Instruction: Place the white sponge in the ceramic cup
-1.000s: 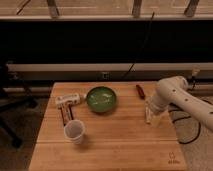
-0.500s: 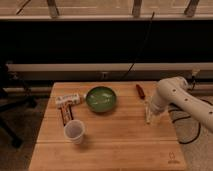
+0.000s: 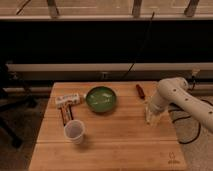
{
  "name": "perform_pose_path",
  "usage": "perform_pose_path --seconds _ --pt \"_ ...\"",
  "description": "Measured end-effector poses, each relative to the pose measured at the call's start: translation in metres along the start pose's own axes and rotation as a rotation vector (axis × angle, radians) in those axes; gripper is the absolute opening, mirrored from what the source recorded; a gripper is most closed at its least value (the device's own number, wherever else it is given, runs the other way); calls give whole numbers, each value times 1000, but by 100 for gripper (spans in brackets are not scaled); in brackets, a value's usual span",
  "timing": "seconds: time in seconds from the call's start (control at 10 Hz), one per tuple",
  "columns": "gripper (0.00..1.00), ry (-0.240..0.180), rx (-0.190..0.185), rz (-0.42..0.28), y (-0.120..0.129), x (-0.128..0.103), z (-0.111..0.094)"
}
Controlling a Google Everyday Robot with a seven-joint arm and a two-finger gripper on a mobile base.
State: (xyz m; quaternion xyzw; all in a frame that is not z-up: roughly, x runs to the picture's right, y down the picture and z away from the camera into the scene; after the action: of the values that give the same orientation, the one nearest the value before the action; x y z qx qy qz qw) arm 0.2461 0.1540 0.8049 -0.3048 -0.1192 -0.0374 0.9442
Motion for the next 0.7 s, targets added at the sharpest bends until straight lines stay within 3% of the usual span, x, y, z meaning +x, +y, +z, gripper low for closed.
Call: perform_pose_path --seconds 0.3,0.7 --pt "80 -5 -7 -28 -2 5 3" --pt "80 -13 -28 -184 -5 36 28"
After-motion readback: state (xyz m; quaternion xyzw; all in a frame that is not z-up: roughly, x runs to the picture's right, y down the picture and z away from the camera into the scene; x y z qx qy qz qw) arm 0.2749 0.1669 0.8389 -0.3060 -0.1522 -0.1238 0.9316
